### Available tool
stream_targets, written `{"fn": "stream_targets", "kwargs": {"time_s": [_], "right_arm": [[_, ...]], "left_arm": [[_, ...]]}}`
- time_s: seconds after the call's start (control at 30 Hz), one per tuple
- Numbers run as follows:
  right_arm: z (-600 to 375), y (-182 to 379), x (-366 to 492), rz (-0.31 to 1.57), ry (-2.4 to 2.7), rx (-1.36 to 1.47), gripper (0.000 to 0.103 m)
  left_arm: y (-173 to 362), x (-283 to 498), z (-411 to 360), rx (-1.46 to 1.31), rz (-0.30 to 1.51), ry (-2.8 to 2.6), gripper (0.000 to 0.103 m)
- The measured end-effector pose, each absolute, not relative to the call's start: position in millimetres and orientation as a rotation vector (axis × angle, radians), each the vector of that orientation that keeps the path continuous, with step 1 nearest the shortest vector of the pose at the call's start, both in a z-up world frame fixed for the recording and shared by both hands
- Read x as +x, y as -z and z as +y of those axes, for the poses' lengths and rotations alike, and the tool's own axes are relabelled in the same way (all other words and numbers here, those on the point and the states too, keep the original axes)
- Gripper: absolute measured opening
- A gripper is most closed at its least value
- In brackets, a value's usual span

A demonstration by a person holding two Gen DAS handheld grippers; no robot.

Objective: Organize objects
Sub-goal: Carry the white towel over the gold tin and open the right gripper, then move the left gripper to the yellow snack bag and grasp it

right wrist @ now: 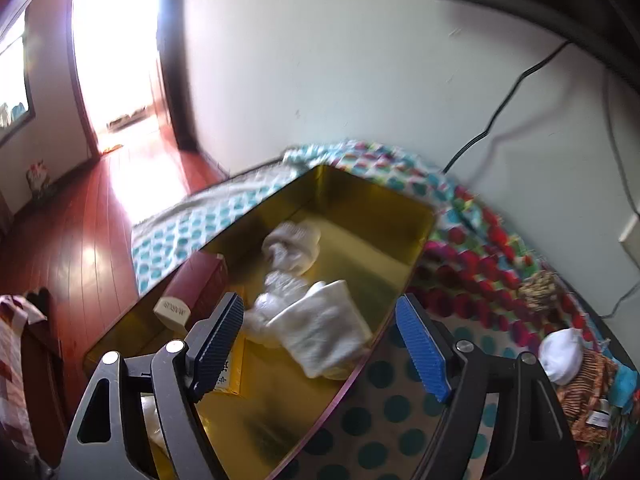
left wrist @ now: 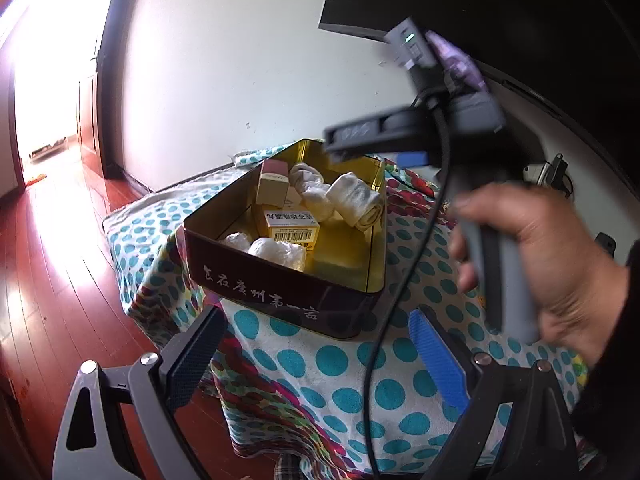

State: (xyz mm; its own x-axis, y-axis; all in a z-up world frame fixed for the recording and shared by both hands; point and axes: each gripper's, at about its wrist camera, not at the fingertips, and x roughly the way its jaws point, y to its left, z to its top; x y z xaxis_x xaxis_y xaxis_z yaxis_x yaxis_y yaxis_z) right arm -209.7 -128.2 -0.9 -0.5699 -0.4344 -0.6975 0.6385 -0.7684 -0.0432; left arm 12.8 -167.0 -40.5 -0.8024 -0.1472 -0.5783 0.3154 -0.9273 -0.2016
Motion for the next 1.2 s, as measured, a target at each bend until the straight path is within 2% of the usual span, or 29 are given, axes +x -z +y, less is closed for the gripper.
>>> {"fn": "stream_targets", "kwargs": {"time_s": [0.17,0.27,0.37,0.47,0.57,0.67,0.73,0.83,0.9,1.03,1.2], "right_arm": [[-78,-12,-205,0.448,2.434,0.871,0.086],[-22,1,-211,0.479,2.564,0.907,0.09],[39,20,-221,0.485,2.689,0.988,0.09],[98,35,-225,0.433,2.792,1.051,0.093],[156,49,-236,0.301,2.88,1.137,0.095],[199,56,-243,0.194,2.931,1.173,0.095],[214,56,-241,0.171,2.953,1.164,0.095],[227,57,-238,0.158,2.967,1.131,0.095],[232,59,-239,0.118,2.975,1.114,0.095],[236,64,-241,0.005,2.97,1.095,0.097],[237,71,-240,-0.042,2.946,1.098,0.1]], "left_arm": [[38,14,-157,0.82,0.357,2.769,0.096],[36,15,-145,0.812,0.295,2.806,0.096],[35,15,-132,0.826,0.247,2.861,0.096],[26,24,-111,0.775,0.214,3.01,0.096],[14,40,-89,0.724,0.193,3.274,0.096],[9,43,-71,0.855,0.284,3.505,0.096],[-1,46,-67,0.863,0.359,3.59,0.096],[-17,47,-64,0.607,0.249,3.441,0.096],[-17,31,-63,0.551,0.213,3.312,0.096],[4,-31,-56,0.802,0.168,3.116,0.096],[13,-66,-41,0.845,0.095,3.102,0.096]]}}
